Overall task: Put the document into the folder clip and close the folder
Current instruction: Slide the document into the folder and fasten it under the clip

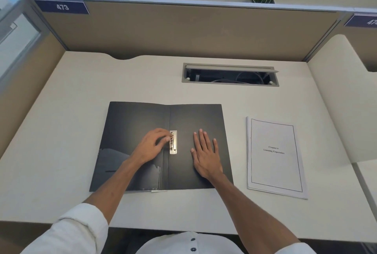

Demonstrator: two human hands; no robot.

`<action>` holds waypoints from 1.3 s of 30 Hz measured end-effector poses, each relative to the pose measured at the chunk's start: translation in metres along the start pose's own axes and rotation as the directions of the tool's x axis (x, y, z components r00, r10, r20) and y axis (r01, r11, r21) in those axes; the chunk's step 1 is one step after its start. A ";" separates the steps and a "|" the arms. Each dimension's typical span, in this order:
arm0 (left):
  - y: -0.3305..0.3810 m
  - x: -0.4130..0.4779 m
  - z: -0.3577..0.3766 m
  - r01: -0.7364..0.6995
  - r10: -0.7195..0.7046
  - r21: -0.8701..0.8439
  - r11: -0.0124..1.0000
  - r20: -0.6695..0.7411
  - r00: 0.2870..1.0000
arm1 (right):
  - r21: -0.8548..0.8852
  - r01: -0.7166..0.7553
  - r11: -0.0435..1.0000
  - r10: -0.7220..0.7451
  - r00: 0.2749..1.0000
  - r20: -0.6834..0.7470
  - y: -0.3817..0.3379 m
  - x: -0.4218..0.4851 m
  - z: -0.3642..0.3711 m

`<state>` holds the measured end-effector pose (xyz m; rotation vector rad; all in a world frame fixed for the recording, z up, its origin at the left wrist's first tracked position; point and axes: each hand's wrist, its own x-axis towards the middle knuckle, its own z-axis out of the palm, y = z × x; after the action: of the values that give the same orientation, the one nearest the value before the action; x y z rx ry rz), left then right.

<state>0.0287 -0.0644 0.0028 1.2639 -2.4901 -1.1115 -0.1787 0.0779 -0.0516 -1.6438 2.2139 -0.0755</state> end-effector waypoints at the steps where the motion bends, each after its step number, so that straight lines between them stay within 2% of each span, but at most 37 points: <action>1: 0.004 0.004 -0.002 0.013 -0.015 -0.035 0.999 -0.053 0.998 | 0.000 0.000 1.000 0.000 1.000 -0.002 0.000 0.000 0.000; 4: 0.019 0.017 -0.006 0.092 -0.113 -0.140 0.986 -0.144 0.983 | 0.001 -0.002 1.000 0.002 1.000 -0.007 0.001 0.001 0.002; 9: 0.032 0.034 -0.003 0.140 -0.159 -0.113 0.984 -0.180 0.971 | 0.001 -0.001 1.000 0.001 1.000 -0.010 0.001 0.003 0.005; 11: 0.033 0.037 -0.003 0.119 -0.118 -0.006 0.993 -0.183 0.976 | 0.003 -0.003 1.000 0.003 1.000 -0.015 0.001 0.003 0.006; 13: 0.033 0.039 -0.003 0.092 -0.067 0.190 0.978 -0.136 0.988 | 0.009 -0.004 1.000 0.004 1.000 -0.014 0.002 0.004 0.007; 16: 0.030 0.042 -0.002 0.035 -0.044 0.470 0.882 0.010 0.999 | 0.006 -0.003 1.000 0.003 1.000 -0.021 0.002 0.003 0.008; 20: 0.023 0.040 0.000 -0.003 -0.049 0.604 0.797 0.070 0.996 | 0.011 -0.004 1.000 0.004 1.000 -0.010 0.002 0.003 0.007; 25: 0.018 0.035 0.008 0.018 -0.060 0.608 0.793 0.049 0.997 | 0.045 0.001 0.999 -0.001 1.000 0.001 0.003 0.002 0.004; 28: 0.023 0.038 0.017 0.017 -0.015 0.598 0.801 -0.008 1.000 | 0.124 0.013 0.992 -0.013 1.000 -0.003 0.006 0.002 -0.003; 31: 0.040 0.047 0.032 -0.023 0.053 0.591 0.806 -0.034 0.998 | 0.159 0.001 0.987 0.011 0.997 -0.071 0.018 -0.002 -0.014; 34: 0.069 0.058 0.057 -0.082 0.105 0.545 0.835 -0.011 0.994 | 0.122 -0.091 0.988 0.108 0.984 -0.144 0.044 -0.009 -0.026; 39: 0.128 0.067 0.112 -0.186 0.174 0.520 0.834 0.073 0.982 | 0.165 -0.321 0.932 0.351 0.914 -0.203 0.101 -0.034 -0.047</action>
<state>-0.1434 -0.0041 -0.0052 1.0791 -2.9742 -0.4032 -0.2785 0.1326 -0.0262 -1.2155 2.5758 -0.3229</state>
